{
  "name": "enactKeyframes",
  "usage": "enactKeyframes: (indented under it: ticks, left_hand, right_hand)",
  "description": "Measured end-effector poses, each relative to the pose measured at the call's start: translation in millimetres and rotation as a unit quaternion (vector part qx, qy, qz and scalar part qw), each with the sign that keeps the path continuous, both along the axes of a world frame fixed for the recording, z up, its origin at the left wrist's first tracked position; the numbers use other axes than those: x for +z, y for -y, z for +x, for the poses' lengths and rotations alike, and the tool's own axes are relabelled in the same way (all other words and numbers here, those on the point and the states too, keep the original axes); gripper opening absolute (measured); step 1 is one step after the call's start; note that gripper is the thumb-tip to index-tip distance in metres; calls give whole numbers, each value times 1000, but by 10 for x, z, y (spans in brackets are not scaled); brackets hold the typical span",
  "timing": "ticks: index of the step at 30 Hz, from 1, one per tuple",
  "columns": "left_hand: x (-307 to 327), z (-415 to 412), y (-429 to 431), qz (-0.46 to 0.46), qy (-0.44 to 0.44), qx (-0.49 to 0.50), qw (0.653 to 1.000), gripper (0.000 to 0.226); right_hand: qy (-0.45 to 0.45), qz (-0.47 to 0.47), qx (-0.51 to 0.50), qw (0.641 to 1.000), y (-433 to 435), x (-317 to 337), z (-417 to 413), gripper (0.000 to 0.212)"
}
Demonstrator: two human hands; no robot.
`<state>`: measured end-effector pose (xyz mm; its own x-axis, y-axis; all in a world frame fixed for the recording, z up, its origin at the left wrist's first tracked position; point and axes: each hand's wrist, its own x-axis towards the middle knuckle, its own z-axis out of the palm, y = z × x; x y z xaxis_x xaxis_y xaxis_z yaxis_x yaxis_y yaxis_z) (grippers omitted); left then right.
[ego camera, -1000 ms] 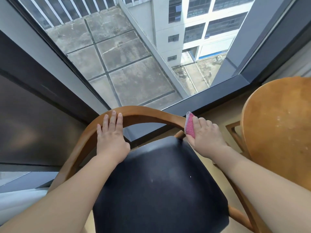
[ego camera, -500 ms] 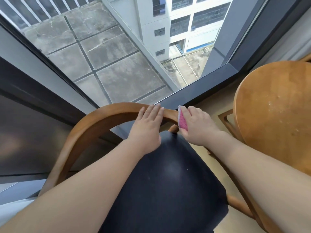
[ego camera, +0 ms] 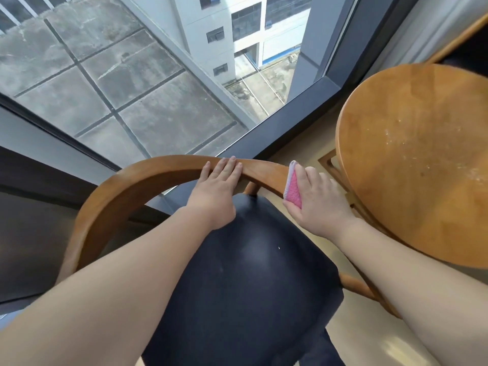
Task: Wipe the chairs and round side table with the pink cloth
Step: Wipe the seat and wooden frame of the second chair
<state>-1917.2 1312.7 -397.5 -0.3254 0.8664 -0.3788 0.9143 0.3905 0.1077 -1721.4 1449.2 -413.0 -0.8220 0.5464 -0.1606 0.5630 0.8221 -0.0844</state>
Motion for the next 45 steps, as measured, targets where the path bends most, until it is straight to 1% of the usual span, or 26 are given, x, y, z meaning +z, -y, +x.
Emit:
enactKeyframes:
  ticks: [5, 10, 14, 16, 17, 19, 20, 22, 23, 27, 32, 39, 45]
  left_hand:
    - [-44, 13, 11, 1, -14, -2, 1000, 92]
    - [-20, 1, 2, -2, -21, -3, 1000, 93]
    - [33, 79, -18, -11, -31, 8, 999, 87]
    - [42, 166, -32, 6, -33, 10, 999, 81]
    - [41, 230, -37, 27, -29, -4, 999, 80]
    - [23, 425, -42, 73, -8, -68, 995, 78]
    - [11, 543, -49, 81, 6, -102, 991, 78]
    - [-16, 769, -79, 69, 23, -144, 987, 80]
    - [-37, 860, -96, 59, 27, -148, 987, 80]
    - [-104, 953, -110, 55, 45, -114, 991, 86]
    - [-90, 894, -127, 57, 51, -118, 990, 88]
    - [-96, 922, -96, 55, 34, -113, 991, 90]
    - [-16, 1012, -77, 41, 18, -100, 994, 92]
  right_hand:
    - [45, -12, -64, 997, 79, 12, 457, 88]
    - [55, 0, -105, 993, 204, 37, 715, 88]
    - [54, 9, -117, 992, 272, 21, 865, 87]
    - [58, 13, -116, 991, 282, 18, 868, 86]
    - [60, 16, -116, 991, 284, 14, 862, 86]
    - [59, 18, -114, 992, 287, 12, 858, 86]
    - [56, 17, -112, 992, 282, 19, 859, 86]
    - [50, 14, -113, 992, 273, 44, 853, 86]
    - [48, 13, -115, 992, 276, 53, 852, 86]
    - [53, 15, -128, 990, 341, 51, 946, 86]
    - [60, 19, -171, 983, 478, 71, 1311, 87]
    - [61, 18, -237, 969, 768, 22, 1768, 88]
    - [62, 29, -251, 966, 916, -4, 2019, 93]
